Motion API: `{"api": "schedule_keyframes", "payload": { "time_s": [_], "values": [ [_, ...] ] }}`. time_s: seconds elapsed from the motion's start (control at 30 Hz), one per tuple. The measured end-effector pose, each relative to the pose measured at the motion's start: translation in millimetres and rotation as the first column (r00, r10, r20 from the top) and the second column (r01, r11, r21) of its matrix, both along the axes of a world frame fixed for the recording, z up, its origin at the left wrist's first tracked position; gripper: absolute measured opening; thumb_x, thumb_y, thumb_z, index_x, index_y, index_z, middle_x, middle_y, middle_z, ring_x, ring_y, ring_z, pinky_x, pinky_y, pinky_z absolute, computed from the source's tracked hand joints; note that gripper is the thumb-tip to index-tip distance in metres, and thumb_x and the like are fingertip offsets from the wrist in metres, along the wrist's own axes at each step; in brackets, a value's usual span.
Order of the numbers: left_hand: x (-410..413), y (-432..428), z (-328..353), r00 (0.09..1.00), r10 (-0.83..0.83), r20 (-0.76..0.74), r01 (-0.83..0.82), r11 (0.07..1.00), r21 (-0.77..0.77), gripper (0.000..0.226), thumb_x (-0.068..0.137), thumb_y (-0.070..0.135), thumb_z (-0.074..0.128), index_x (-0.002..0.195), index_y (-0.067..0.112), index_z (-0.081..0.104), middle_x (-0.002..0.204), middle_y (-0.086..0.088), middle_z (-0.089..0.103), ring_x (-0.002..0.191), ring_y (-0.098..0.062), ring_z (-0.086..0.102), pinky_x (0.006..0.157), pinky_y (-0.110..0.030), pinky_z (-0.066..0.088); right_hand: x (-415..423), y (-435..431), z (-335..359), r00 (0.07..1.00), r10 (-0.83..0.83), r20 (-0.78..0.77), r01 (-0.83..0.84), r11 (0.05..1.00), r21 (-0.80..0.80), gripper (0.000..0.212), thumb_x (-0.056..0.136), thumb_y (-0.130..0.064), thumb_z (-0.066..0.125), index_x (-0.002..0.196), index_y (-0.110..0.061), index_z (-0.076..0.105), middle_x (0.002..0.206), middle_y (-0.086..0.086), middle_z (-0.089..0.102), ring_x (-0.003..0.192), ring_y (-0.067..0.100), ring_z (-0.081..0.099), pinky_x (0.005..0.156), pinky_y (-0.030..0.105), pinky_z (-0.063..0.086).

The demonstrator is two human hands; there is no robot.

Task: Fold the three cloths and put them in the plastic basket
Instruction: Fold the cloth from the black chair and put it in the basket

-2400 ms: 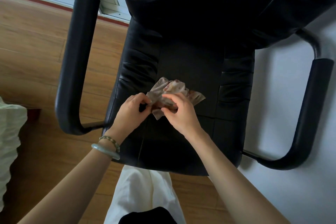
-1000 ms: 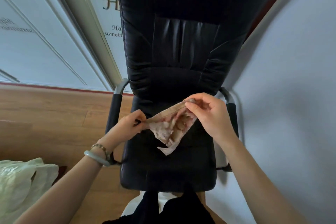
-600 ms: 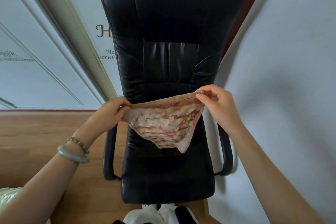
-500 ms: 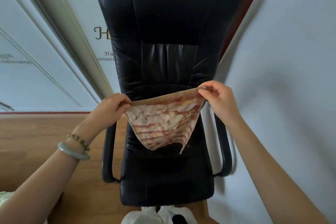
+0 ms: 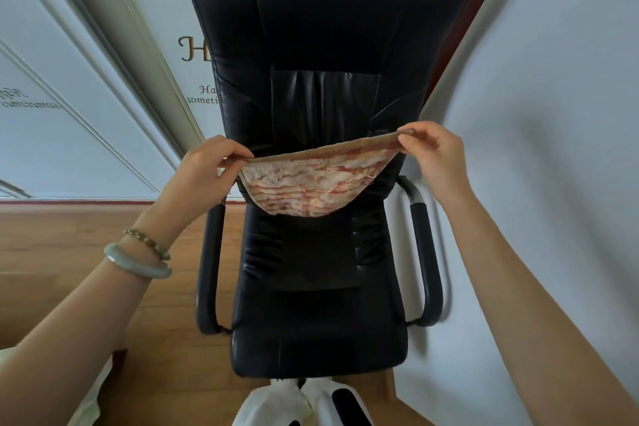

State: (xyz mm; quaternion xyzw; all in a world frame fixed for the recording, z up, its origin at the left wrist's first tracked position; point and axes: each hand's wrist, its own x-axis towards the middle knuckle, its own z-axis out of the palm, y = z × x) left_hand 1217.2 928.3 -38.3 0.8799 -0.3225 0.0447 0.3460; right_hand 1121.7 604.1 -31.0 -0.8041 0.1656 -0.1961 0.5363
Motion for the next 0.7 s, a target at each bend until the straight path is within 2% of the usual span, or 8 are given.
{"api": "schedule_keyframes", "payload": {
  "time_s": [0.1, 0.23, 0.3, 0.37, 0.47, 0.6, 0.7],
  "values": [
    [-14.7, 9.6, -8.8, 0.998, -0.027, -0.05, 0.028, 0.999, 0.015, 0.019, 0.086, -0.002, 0.059, 0.096, 0.01, 0.068, 0.09, 0.0, 0.063, 0.083, -0.013, 0.059, 0.08, -0.014, 0.047, -13.8, 2.7, -10.5, 0.998, 0.024, -0.051, -0.023, 1.0, 0.008, 0.022, 0.085, -0.015, 0.063, 0.083, -0.037, 0.068, 0.081, -0.021, 0.068, 0.088, 0.004, 0.065, 0.081, 0.021, 0.055],
    [-44.9, 26.7, -41.6, 0.968, -0.023, -0.25, 0.051, 0.993, 0.106, 0.018, 0.084, 0.002, 0.064, 0.093, 0.016, 0.07, 0.086, 0.015, 0.063, 0.083, 0.002, 0.058, 0.076, -0.005, 0.041, -44.2, 10.7, -44.3, 0.972, 0.102, -0.213, -0.096, 0.995, 0.038, 0.026, 0.084, -0.014, 0.065, 0.078, -0.04, 0.069, 0.08, -0.024, 0.068, 0.085, -0.004, 0.063, 0.073, 0.007, 0.046],
    [-61.2, 33.3, -65.0, 0.937, -0.021, -0.348, 0.092, 0.978, 0.189, 0.018, 0.084, 0.004, 0.064, 0.09, 0.021, 0.07, 0.086, 0.019, 0.061, 0.084, 0.008, 0.056, 0.076, -0.008, 0.041, -61.9, 16.4, -67.6, 0.934, 0.153, -0.324, -0.135, 0.988, 0.078, 0.026, 0.083, -0.013, 0.066, 0.077, -0.038, 0.068, 0.078, -0.023, 0.068, 0.082, -0.01, 0.061, 0.07, 0.001, 0.042],
    [-77.4, 40.1, -90.3, 0.885, -0.007, -0.465, 0.142, 0.957, 0.255, 0.021, 0.084, 0.005, 0.065, 0.087, 0.026, 0.068, 0.086, 0.016, 0.062, 0.083, 0.005, 0.056, 0.077, -0.015, 0.042, -80.7, 21.4, -92.0, 0.869, 0.217, -0.444, -0.192, 0.976, 0.102, 0.023, 0.084, -0.014, 0.066, 0.078, -0.036, 0.068, 0.078, -0.021, 0.068, 0.083, -0.007, 0.061, 0.071, 0.005, 0.043],
    [-99.9, 52.0, -126.2, 0.78, 0.032, -0.625, 0.212, 0.926, 0.312, 0.027, 0.083, 0.006, 0.067, 0.081, 0.034, 0.065, 0.085, 0.014, 0.065, 0.083, -0.001, 0.059, 0.075, -0.013, 0.042, -109.3, 28.0, -127.2, 0.74, 0.305, -0.599, -0.267, 0.951, 0.155, 0.018, 0.084, -0.016, 0.066, 0.081, -0.034, 0.068, 0.086, -0.014, 0.068, 0.088, 0.003, 0.061, 0.077, 0.017, 0.043],
    [-120.8, 64.2, -164.0, 0.667, 0.026, -0.745, 0.33, 0.886, 0.326, 0.035, 0.081, 0.007, 0.069, 0.076, 0.041, 0.063, 0.079, 0.019, 0.065, 0.077, 0.005, 0.061, 0.075, -0.017, 0.05, -140.1, 36.0, -163.2, 0.566, 0.364, -0.74, -0.32, 0.924, 0.21, 0.017, 0.085, -0.02, 0.067, 0.079, -0.035, 0.067, 0.082, -0.015, 0.067, 0.084, 0.005, 0.062, 0.07, 0.015, 0.043],
    [-127.8, 69.0, -183.5, 0.572, 0.038, -0.82, 0.41, 0.852, 0.325, 0.034, 0.079, 0.011, 0.072, 0.074, 0.044, 0.063, 0.08, 0.02, 0.067, 0.076, 0.006, 0.062, 0.072, -0.01, 0.047, -153.8, 38.9, -180.0, 0.41, 0.461, -0.787, -0.369, 0.873, 0.32, 0.015, 0.085, -0.019, 0.066, 0.081, -0.033, 0.067, 0.083, -0.012, 0.069, 0.081, 0.005, 0.065, 0.067, 0.012, 0.045]
  ]
}}
